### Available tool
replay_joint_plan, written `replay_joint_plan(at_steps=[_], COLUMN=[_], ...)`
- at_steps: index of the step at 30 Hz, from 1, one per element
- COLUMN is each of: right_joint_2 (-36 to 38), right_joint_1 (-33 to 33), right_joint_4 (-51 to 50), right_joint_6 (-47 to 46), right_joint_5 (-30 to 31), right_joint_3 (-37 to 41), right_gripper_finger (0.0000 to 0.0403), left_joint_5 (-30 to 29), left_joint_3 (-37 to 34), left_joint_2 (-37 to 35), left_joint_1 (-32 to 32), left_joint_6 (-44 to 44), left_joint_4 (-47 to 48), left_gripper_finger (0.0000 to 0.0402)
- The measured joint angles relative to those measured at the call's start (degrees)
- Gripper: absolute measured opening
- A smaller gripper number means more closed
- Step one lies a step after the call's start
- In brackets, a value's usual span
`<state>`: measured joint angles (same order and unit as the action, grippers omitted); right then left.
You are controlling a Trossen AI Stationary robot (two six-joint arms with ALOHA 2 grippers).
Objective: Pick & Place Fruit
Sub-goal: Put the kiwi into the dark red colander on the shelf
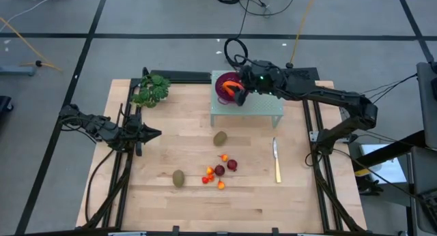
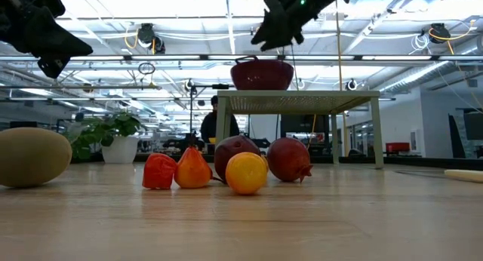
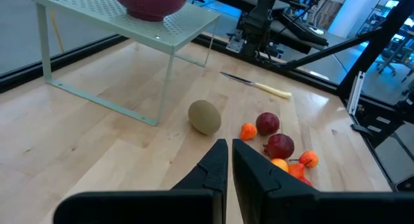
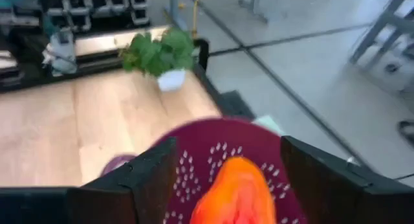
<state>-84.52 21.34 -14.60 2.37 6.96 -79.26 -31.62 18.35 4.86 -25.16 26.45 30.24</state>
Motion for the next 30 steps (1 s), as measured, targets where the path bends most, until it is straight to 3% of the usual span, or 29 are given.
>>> replay_joint_plan(at_steps=[5,25,30], right_joint_2=[3.46,11.97,12.34], right_joint_1=[-3.54,-11.70,-13.63], right_joint_4=[-1.27,-8.74,-9.73], right_joint_6=[0.30,-6.23,-6.21], right_joint_5=[5.20,5.25,5.23], right_joint_3=[0.02,0.00,0.00], right_gripper_finger=[0.0210,0.0013,0.0006], left_joint_5=[-0.01,0.09,0.11], left_joint_3=[0.00,0.00,0.00], left_joint_2=[-0.02,-0.02,0.00], left_joint_1=[0.00,0.01,0.02], left_joint_6=[-2.36,-2.17,-2.18], left_joint_4=[-0.15,-0.42,-0.44], left_gripper_finger=[0.0021,0.0021,0.0021])
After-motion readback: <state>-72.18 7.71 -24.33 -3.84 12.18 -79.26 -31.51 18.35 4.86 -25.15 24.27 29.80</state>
